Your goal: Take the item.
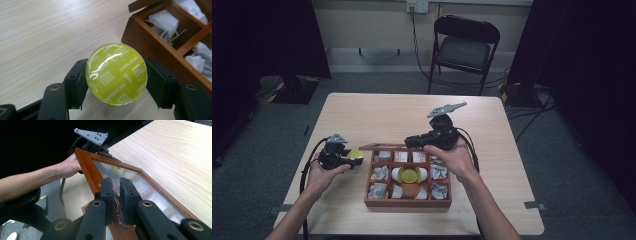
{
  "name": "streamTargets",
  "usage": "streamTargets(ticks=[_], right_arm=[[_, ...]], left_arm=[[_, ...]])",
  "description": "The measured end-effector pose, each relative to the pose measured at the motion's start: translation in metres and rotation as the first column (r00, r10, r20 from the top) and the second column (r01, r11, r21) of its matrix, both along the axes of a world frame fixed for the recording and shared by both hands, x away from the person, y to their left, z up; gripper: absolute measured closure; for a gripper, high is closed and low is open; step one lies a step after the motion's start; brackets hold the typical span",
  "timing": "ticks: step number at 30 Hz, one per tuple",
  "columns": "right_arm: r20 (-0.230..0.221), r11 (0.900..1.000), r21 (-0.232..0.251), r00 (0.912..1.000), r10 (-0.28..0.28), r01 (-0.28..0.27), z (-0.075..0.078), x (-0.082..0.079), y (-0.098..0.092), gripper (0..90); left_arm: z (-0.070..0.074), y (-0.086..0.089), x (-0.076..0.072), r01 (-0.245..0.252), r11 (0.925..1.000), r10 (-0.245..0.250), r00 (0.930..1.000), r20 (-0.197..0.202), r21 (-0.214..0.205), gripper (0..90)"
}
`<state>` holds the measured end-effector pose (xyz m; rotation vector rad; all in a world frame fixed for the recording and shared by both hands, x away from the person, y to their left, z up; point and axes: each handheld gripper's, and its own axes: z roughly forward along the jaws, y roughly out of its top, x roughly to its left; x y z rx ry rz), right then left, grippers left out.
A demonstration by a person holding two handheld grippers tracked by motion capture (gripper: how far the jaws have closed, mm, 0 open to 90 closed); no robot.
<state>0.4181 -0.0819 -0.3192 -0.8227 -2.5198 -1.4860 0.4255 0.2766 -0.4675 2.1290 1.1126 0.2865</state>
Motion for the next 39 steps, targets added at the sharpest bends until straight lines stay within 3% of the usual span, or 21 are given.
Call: streamTargets(ticks=[6,14,18,28,34,37,39], right_arm=[[0.0,1.0,0.0,1.0,0.0,0.0,0.0,0.0,0.0,82.0],[0.001,1.0,0.0,1.0,0.001,-0.001,0.0,0.0,0.0,82.0],[0.002,1.0,0.0,1.0,0.001,-0.001,0.0,0.0,0.001,82.0],[0.003,1.0,-0.001,1.0,0.0,0.0,0.0,0.0,0.001,82.0],[0.002,1.0,-0.002,1.0,0.0,0.0,0.0,0.0,0.001,82.0],[0.004,1.0,-0.004,1.0,0.008,-0.008,0.0,-0.001,0.001,82.0],[0.005,0.9999,-0.004,0.9999,0.012,-0.012,-0.001,-0.001,0.0,82.0]], left_arm=[[-0.01,0.002,0.003,-0.007,0.9999,0.007,0.9997,-0.024,0.013,38.4],[-0.012,0.003,0.004,-0.027,0.9996,0.027,0.9988,-0.041,-0.003,37.6],[-0.014,0.006,0.004,-0.029,0.9996,0.029,0.9982,-0.053,0.0,28.4],[-0.007,0.012,-0.001,-0.03,0.9991,0.029,0.9983,-0.051,-0.03,17.9],[0.001,0.013,-0.007,-0.016,0.9994,0.016,0.9997,-0.018,-0.029,17.6],[0.002,0.013,-0.013,0.011,0.9999,-0.01,0.9996,-0.024,0.009,17.4],[0.001,0.014,-0.019,-0.002,0.9996,0.002,0.9998,-0.022,0.027,16.2]])
